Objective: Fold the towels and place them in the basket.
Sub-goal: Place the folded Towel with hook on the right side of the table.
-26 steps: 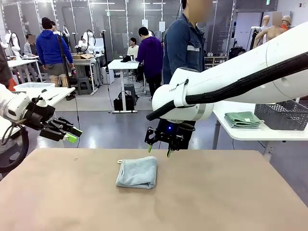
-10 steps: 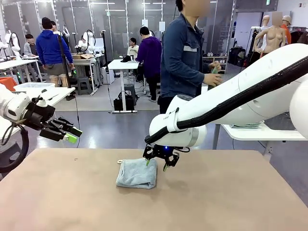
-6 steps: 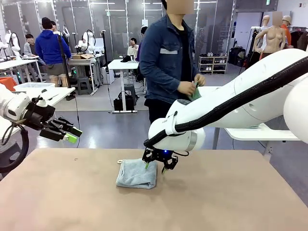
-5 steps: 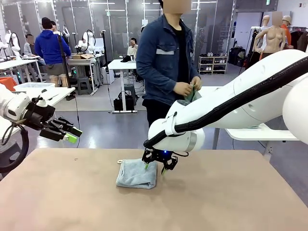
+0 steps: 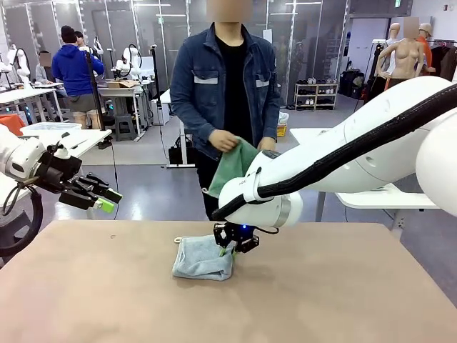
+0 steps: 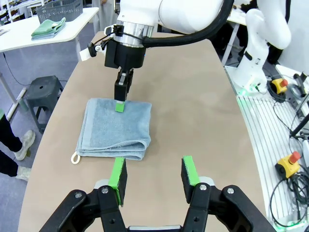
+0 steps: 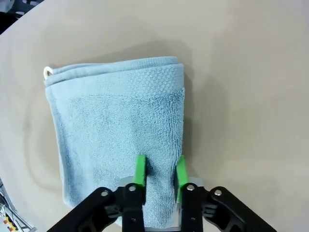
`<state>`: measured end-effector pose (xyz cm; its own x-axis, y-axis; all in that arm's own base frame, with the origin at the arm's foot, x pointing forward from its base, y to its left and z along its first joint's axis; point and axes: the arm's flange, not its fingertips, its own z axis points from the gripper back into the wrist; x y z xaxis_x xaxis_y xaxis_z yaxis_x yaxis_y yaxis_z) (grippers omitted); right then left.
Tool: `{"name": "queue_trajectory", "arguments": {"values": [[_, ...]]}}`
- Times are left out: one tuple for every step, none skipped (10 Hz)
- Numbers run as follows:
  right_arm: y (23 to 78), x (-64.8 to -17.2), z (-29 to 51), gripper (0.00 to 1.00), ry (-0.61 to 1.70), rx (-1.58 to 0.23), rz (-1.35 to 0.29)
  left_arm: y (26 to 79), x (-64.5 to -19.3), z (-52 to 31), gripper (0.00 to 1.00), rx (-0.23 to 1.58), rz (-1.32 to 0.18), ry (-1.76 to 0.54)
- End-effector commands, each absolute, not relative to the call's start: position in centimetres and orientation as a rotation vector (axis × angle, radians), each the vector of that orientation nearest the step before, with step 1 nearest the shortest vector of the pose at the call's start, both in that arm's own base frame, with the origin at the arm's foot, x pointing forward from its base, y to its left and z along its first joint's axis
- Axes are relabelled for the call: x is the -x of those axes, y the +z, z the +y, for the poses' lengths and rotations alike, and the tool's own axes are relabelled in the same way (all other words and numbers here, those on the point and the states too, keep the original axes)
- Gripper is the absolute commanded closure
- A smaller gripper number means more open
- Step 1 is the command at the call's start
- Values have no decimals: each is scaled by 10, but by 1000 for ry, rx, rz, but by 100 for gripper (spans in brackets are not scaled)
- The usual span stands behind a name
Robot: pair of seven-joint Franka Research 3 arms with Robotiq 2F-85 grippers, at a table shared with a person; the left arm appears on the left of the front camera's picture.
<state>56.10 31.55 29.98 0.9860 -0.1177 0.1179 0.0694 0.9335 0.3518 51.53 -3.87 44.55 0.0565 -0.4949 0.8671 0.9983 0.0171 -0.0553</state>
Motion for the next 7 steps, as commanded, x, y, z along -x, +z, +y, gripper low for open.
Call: {"name": "queue_trajectory", "arguments": {"values": [[301, -559, 313, 72, -77, -375, -149, 447, -513, -39, 41, 839, -788, -1371], [301, -559, 314, 99, -74, -370, -148, 447, -513, -39, 41, 839, -788, -1371], [301, -559, 315, 92, -67, -365, -140, 447, -513, -39, 41, 839, -788, -1371], [301, -560, 315, 100, -52, -363, -161, 447, -513, -39, 41, 839, -788, -1371], [301, -561, 317, 100, -92, -355, -139, 447, -513, -39, 41, 839, -788, -1371], [301, -561, 317, 100, -92, -355, -139, 447, -513, -39, 41, 839, -788, -1371], [301, -561, 317, 100, -92, -355, -139, 447, -513, -39, 41, 839, -788, -1371]]}}
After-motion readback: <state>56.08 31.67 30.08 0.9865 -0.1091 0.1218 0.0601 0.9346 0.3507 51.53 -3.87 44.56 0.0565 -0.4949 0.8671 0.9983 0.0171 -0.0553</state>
